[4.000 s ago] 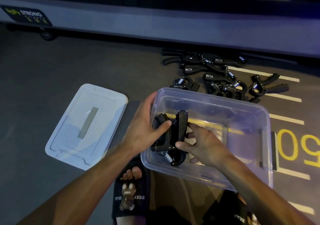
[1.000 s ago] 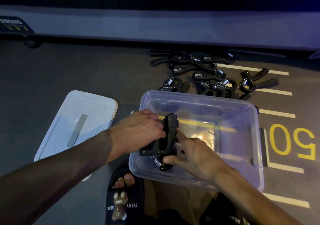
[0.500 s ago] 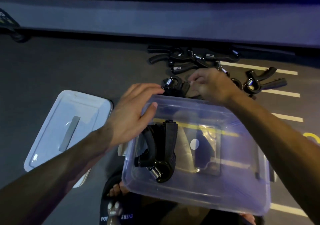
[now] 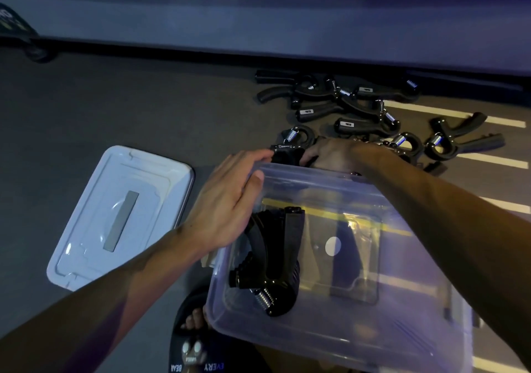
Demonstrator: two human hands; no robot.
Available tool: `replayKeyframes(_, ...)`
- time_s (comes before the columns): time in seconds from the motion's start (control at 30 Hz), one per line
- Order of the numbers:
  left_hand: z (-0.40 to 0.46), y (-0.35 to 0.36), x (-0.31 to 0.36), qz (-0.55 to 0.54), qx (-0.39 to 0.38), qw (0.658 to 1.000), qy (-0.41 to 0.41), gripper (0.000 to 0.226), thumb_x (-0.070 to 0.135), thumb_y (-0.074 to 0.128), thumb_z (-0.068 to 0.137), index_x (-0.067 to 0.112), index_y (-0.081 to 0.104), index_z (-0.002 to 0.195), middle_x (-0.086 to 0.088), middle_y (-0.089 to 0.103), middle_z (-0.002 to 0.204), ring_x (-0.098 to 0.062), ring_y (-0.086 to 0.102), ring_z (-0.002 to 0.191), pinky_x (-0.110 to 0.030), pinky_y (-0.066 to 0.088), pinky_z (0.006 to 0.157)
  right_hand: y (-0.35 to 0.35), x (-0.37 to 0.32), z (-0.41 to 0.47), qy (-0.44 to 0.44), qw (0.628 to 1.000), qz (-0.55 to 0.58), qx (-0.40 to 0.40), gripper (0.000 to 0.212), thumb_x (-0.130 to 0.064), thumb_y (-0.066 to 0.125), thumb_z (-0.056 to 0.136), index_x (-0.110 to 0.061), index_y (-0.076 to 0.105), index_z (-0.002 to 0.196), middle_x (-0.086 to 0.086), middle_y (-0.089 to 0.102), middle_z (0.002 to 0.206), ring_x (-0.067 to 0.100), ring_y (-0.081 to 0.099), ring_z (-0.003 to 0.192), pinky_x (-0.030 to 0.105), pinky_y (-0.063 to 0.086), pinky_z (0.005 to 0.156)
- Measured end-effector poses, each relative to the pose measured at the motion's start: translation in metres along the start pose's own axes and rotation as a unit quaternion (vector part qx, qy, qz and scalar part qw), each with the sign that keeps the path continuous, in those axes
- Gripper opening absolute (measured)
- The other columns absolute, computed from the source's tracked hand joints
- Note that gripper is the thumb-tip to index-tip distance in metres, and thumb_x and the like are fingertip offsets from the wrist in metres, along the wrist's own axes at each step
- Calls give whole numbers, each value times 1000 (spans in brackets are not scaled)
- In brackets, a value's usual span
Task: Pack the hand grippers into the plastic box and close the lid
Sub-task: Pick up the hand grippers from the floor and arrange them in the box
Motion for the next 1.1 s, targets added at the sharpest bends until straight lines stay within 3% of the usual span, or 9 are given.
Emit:
replayKeyframes(0.1,-1,0,2,4,-1,1000,-2,38,27,35,107,19,52,141,10,57,134,-5,49,128,-27,36,108,-6,5,-4,-2,997,44,58,27,-27,54,90,-35,69,112,-12,64,117,15,58,108,23,42,91)
replayKeyframes(0.23,-2,-2,4,9,0,1000,-5,38,28,35,107,19,52,140,10,57,134,-7,50,127,-33,39,107,-4,12,-13,7,994,79,69,22,-34,64,84,-35,72,104,-12,67,95,10,58,85,19,41,74)
replayKeyframes(0.37,-3,-1,6,24,0,1000,3,38,27,36,107,17,52,139,7,58,134,-10,51,126,-37,39,107,-14,16,-17,19,985,109,134,12,-34,68,78,-30,75,88,-7,71,90,14,65,90,21,48,78)
replayKeyframes(0.47,-3,-1,7,32,2,999,3,38,26,36,107,17,51,140,6,58,134,-10,50,125,-37,38,108,-33,21,-21,36,972,66,222,22,-36,70,77,-23,74,94,0,70,98,20,64,95,21,45,78)
replayKeyframes(0.6,-2,-1,9,40,1,999,8,37,26,35,107,16,52,139,6,58,131,-10,50,124,-35,38,107,-13,19,-15,11,994,46,101,19,-31,63,86,-28,70,104,-2,64,113,17,57,100,23,43,85)
replayKeyframes(0.7,-2,-1,9,40,0,999,9,36,26,36,107,16,53,138,6,59,129,-10,50,122,-32,38,105,0,18,-17,6,1000,1,21,30,-32,60,91,-24,65,119,-5,56,118,17,52,105,24,36,84)
replayKeyframes(0.83,-1,0,9,32,2,999,9,35,25,37,107,16,55,136,7,59,126,-10,52,120,-32,39,104,0,24,-14,12,998,-49,-37,37,-45,63,79,-33,65,114,-9,55,114,18,54,103,29,45,83)
replayKeyframes(1.0,0,2,6,29,-3,1000,6,35,26,37,107,19,55,136,10,58,124,-9,52,120,-33,40,104,2,31,-1,16,999,-23,-29,30,-27,66,76,-22,72,105,2,73,102,20,69,90,33,58,82)
replayKeyframes(1.1,0,2,6,26,-4,1000,7,35,27,37,107,19,55,136,9,58,125,-10,53,120,-35,41,103,-3,23,-2,-6,1000,-3,-21,29,-31,70,73,-11,72,94,13,70,80,15,59,68,26,52,67)
Point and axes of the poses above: each hand's wrist, its own z-axis towards the middle knuckle, its own y-axis out of the palm, x = y × z, the point moved 8 cm from there along z, towards the middle knuckle
